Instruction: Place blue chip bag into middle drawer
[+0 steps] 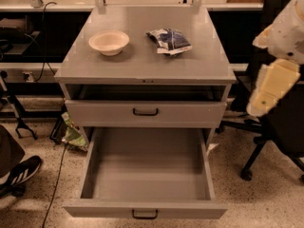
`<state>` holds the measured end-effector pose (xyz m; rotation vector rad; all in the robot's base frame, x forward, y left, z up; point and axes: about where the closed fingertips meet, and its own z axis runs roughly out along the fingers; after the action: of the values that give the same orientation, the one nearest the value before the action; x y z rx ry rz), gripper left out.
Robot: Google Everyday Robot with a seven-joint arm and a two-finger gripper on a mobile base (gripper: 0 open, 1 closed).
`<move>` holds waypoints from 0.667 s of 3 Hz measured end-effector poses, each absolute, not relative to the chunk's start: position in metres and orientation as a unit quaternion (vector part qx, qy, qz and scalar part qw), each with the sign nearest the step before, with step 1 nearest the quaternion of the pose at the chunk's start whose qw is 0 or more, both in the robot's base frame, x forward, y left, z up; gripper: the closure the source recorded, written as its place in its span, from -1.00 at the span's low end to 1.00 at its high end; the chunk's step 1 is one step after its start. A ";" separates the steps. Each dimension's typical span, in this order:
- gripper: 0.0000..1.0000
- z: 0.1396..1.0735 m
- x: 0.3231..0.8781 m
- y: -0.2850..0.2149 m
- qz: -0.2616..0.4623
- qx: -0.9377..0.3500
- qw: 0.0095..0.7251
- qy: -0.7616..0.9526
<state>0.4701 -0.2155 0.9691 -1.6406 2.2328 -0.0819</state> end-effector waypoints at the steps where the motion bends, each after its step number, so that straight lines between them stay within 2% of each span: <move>1: -1.00 0.952 0.536 -0.205 -0.012 -0.547 0.219 0.808; 2: -1.00 0.944 0.602 -0.178 0.008 -0.532 0.241 0.812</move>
Offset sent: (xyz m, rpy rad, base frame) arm 0.2189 0.0770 -0.0260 0.2308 -0.0686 -0.0974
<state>0.6019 -0.1782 0.9436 -1.4546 2.2216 0.0226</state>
